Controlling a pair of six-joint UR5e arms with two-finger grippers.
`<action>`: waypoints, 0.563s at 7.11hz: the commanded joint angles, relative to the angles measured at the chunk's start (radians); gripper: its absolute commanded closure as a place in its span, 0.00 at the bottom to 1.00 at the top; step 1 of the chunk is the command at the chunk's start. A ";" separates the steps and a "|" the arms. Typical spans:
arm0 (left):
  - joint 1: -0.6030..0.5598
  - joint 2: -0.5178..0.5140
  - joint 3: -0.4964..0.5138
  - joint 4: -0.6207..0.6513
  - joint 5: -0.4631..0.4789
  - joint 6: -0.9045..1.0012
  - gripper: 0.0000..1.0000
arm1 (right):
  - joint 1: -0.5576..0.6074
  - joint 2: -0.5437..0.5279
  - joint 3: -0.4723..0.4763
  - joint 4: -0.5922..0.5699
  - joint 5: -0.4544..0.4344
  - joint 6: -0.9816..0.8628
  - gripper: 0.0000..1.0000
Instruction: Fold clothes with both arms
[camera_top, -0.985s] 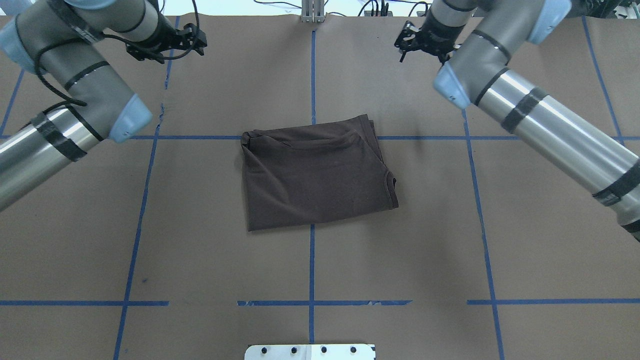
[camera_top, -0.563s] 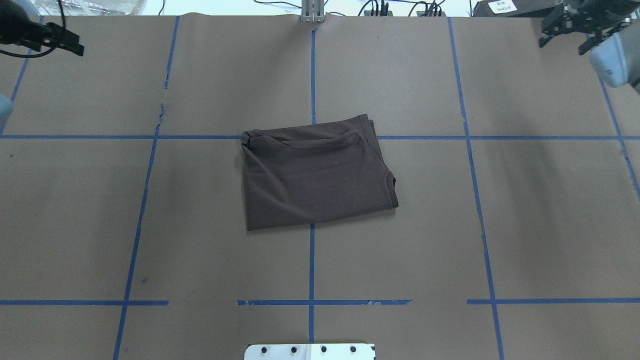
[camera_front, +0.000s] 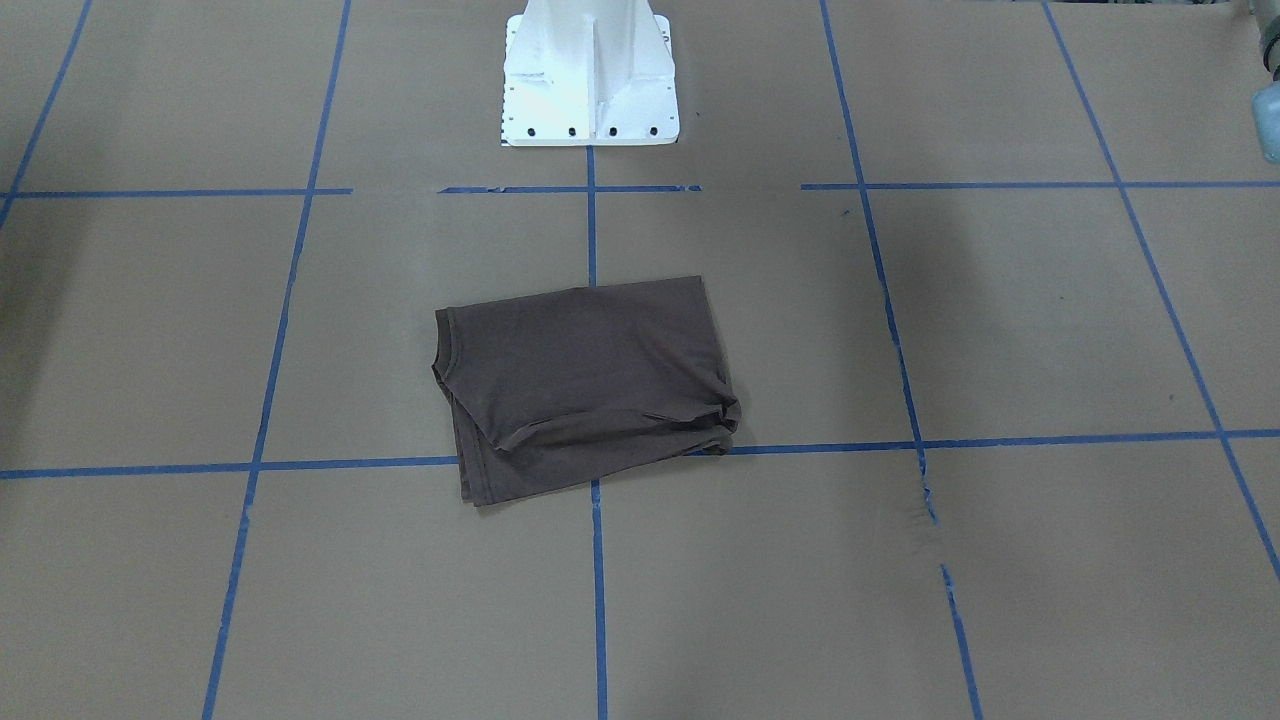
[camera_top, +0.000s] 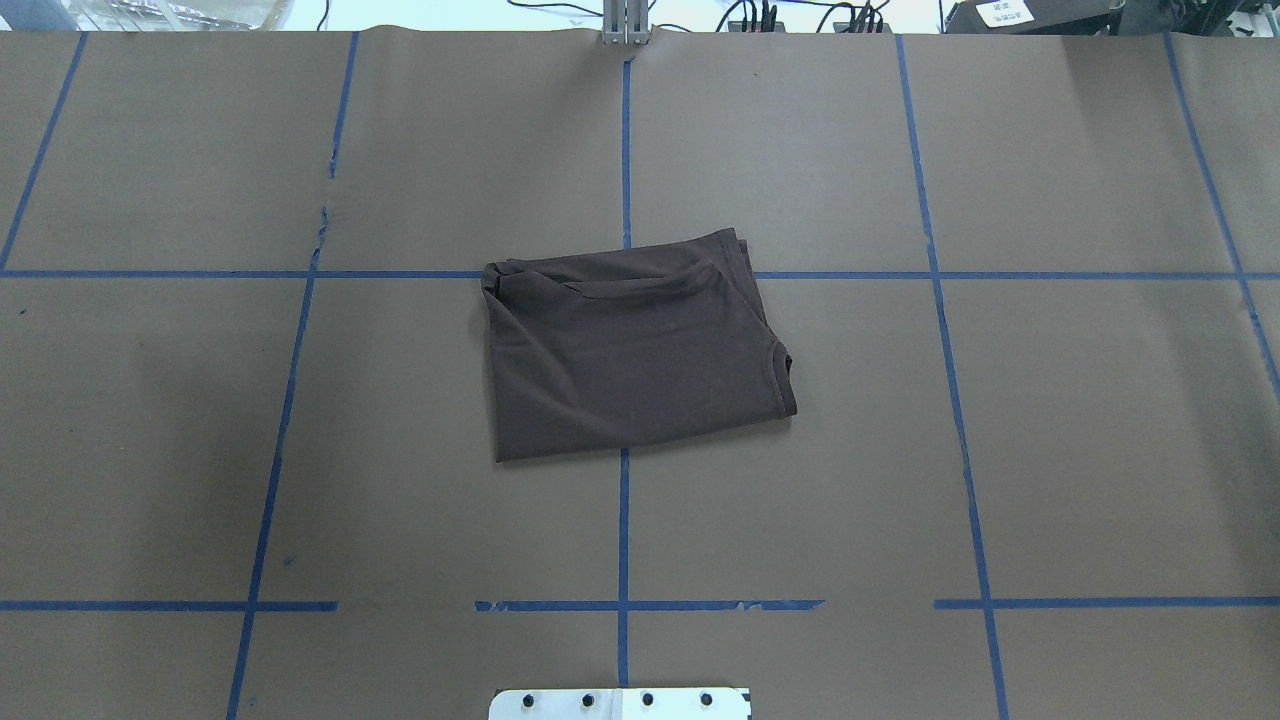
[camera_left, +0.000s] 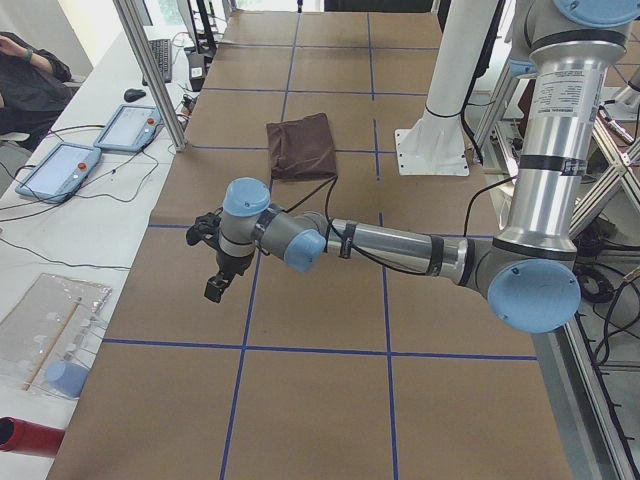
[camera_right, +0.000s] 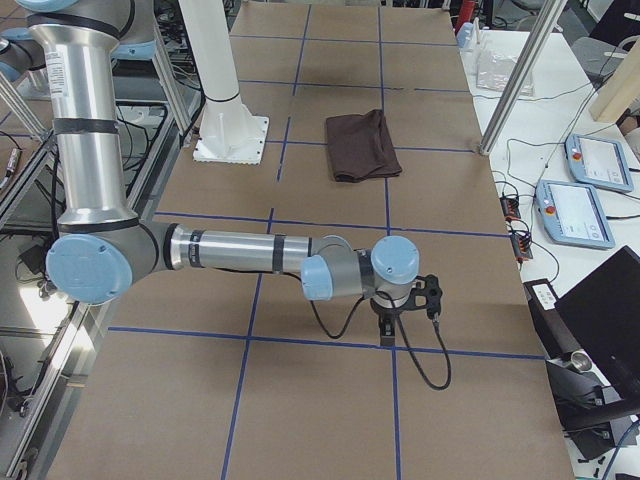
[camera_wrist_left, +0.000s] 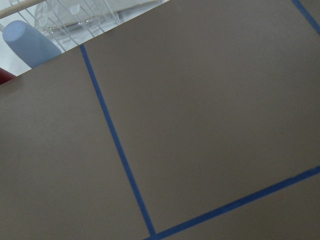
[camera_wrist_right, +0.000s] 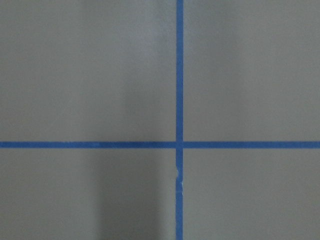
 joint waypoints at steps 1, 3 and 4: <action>-0.006 0.065 -0.003 0.011 -0.005 0.023 0.00 | 0.009 -0.072 0.091 0.012 0.009 -0.002 0.00; -0.013 0.074 -0.032 0.231 -0.041 0.027 0.00 | 0.011 -0.072 0.132 -0.075 0.001 -0.003 0.00; -0.032 0.080 -0.053 0.299 -0.087 0.091 0.00 | 0.017 -0.064 0.133 -0.121 0.009 -0.014 0.00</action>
